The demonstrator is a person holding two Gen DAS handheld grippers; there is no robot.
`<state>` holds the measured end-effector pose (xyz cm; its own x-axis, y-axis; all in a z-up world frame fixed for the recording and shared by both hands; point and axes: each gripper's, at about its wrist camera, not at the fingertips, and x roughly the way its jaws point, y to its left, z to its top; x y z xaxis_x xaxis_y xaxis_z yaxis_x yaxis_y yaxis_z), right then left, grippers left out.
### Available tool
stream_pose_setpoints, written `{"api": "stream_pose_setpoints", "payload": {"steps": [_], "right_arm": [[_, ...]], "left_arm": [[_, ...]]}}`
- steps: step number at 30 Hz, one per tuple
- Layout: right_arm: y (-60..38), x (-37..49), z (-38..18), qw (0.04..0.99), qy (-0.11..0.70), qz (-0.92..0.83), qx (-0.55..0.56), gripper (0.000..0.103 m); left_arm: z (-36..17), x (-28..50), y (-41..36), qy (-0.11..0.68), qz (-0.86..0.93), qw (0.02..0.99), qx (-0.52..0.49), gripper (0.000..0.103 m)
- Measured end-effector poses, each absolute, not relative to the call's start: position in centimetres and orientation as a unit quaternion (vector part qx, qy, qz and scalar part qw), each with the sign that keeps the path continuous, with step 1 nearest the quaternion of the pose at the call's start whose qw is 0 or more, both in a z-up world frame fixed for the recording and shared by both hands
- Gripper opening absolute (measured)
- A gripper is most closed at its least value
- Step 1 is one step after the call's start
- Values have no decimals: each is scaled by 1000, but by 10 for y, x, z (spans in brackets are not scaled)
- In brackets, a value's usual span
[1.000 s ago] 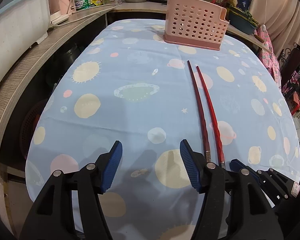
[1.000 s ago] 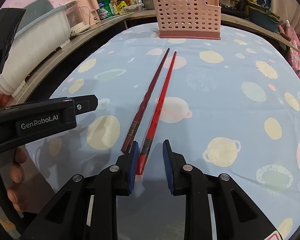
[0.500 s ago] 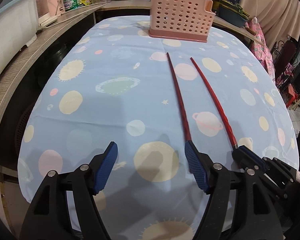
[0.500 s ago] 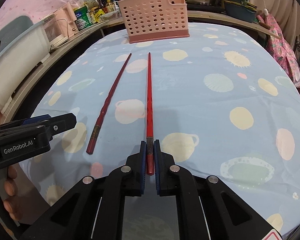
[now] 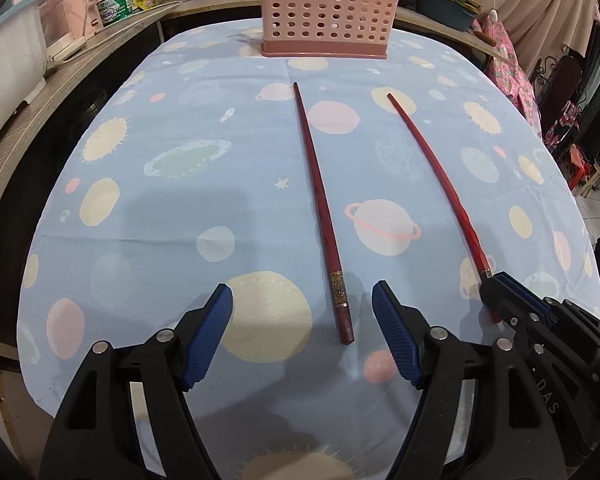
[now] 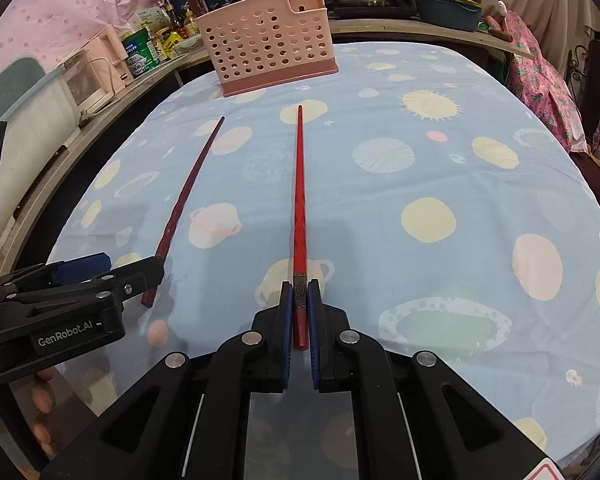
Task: Organize utensils
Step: 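Close the right tool on a red chopstick while the left tool grasps the dark-red one, then lift both chopsticks and lower them upright into the pink basket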
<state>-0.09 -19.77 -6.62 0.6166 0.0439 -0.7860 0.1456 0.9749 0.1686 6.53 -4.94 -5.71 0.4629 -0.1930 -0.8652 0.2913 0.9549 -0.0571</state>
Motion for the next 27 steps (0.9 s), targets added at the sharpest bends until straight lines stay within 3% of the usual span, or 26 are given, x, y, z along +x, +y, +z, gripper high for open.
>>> {"api": "stream_pose_setpoints", "payload": {"steps": [10, 13, 18, 27], "right_arm": [[-198, -1, -66, 893, 437, -28, 108, 7], [-198, -1, -66, 893, 437, -28, 108, 7], [-198, -1, -66, 893, 437, -28, 108, 7], [-197, -1, -65, 892, 437, -28, 109, 7]], "left_arm": [[-62, 66, -43, 504, -133, 852, 43, 52], [-62, 67, -42, 503, -132, 853, 42, 40], [-61, 68, -37, 507, -135, 851, 34, 10], [-57, 69, -33, 513, -143, 846, 23, 7]]}}
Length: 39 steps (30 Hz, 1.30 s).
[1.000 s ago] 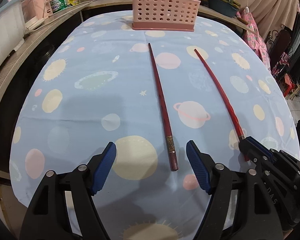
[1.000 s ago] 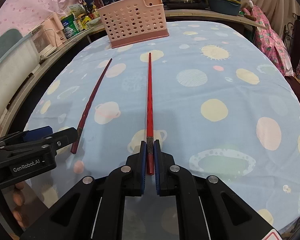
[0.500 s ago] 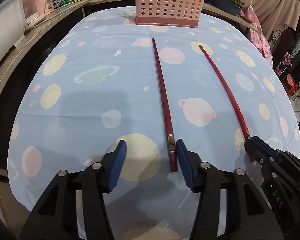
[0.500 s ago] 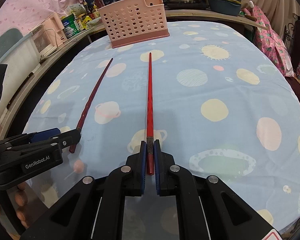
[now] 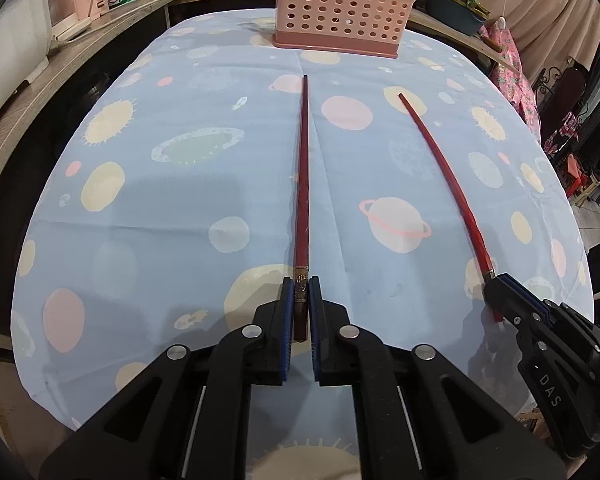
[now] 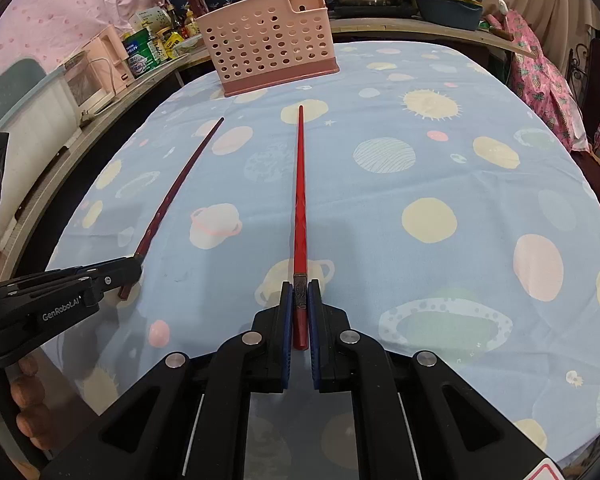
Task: Organize utensils
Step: 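Lift both chopsticks and lower them upright into the pink basket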
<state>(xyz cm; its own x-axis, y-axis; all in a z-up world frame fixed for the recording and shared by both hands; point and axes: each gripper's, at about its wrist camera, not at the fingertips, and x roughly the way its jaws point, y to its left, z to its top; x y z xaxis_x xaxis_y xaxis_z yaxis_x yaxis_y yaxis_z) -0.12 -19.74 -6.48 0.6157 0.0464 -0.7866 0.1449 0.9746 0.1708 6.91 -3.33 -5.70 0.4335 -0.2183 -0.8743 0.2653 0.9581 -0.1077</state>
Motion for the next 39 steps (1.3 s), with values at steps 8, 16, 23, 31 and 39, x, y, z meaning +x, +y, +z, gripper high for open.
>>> {"api": "stream_pose_setpoints", "payload": {"steps": [8, 16, 23, 31, 39], "right_arm": [[-204, -1, -48, 898, 422, -25, 120, 7], [-218, 5, -9, 914, 381, -22, 139, 7], [-238, 21, 40, 932, 329, -25, 152, 7], [-256, 52, 88, 948, 275, -25, 160, 7], [-262, 84, 112, 953, 254, -20, 163, 7]], "left_arm": [[-34, 70, -27, 497, -142, 856, 8, 7], [5, 79, -19, 464, -145, 874, -15, 7], [49, 93, -14, 423, -148, 894, -28, 7], [97, 127, -15, 372, -148, 916, -33, 7], [133, 166, -21, 341, -148, 928, -39, 7]]}}
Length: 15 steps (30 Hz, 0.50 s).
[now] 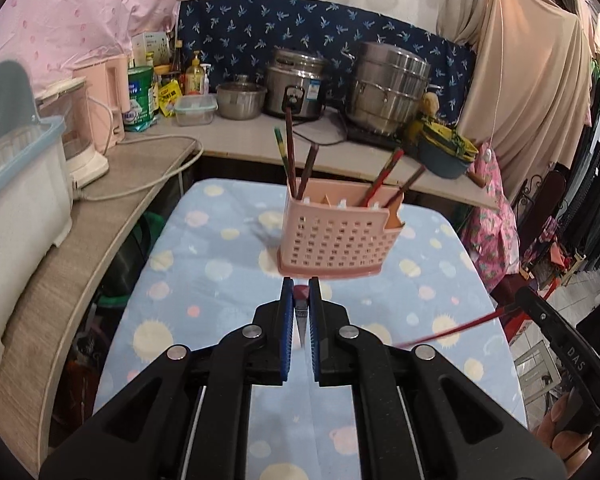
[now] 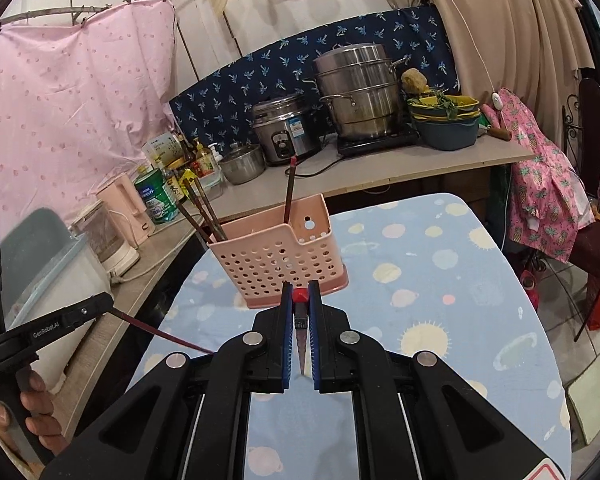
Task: Organize utensils
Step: 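Lift both chopsticks and lower them upright into the pink basket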
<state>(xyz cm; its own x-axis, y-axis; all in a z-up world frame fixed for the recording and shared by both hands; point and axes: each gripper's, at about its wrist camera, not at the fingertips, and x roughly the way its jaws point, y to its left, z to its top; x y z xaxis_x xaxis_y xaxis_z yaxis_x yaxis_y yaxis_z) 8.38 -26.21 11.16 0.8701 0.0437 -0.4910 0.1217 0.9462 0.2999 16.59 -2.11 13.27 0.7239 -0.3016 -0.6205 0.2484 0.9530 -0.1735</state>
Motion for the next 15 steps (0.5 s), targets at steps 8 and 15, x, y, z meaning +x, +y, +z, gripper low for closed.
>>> {"api": "stream_pose_setpoints", "payload": {"steps": [8, 15], "right_arm": [[-269, 117, 148, 961, 216, -9, 174, 7], [-276, 155, 197, 967, 160, 13, 196, 7]], "left_arm": [[175, 201, -28, 304, -151, 939, -49, 7], [227, 228, -37, 245, -158, 954, -67, 7]]}}
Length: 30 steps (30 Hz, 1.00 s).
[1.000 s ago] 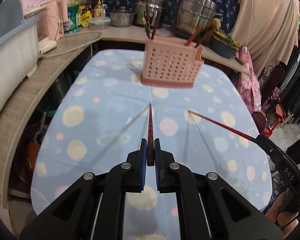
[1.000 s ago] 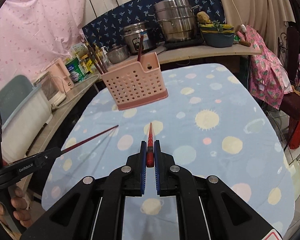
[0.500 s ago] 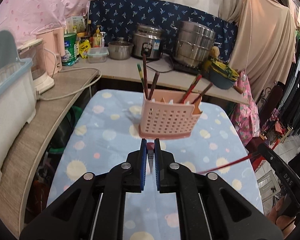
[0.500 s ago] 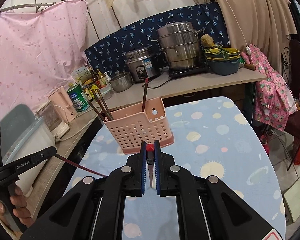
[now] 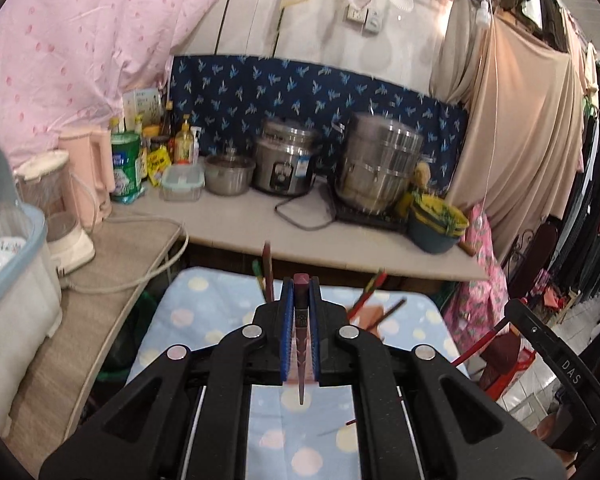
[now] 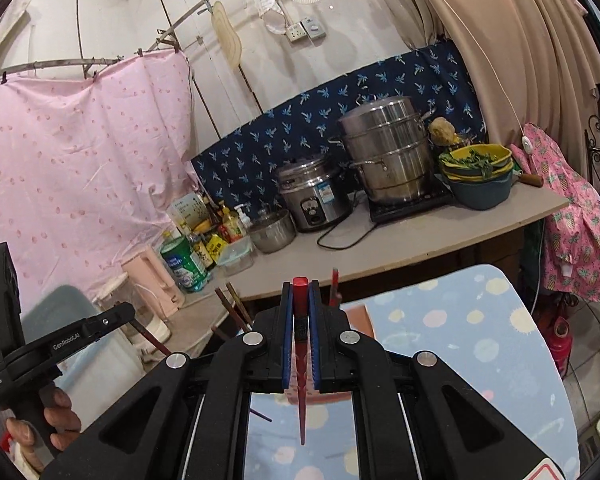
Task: Organize utensils
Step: 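Lift both chopsticks and lower them upright into the pink basket, then open both tools to release the chopsticks into the basket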
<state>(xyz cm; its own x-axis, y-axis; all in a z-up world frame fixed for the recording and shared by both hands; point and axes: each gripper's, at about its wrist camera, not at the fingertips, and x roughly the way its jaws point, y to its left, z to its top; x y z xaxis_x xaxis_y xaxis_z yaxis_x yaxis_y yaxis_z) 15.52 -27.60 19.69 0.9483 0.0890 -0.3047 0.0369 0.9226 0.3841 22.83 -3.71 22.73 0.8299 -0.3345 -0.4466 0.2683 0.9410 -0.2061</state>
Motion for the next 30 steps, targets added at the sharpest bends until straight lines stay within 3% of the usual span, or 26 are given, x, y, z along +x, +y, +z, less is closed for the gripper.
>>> {"api": "stream_pose_setpoints", "payload": {"steps": [11, 30], "right_arm": [[-283, 229, 242, 973, 111, 7, 203, 7], [-287, 291, 156, 956, 216, -8, 196, 7]], "left_arm": [[263, 289, -55, 201, -150, 964, -85, 7], [193, 329, -71, 262, -139, 953, -57, 8]]}}
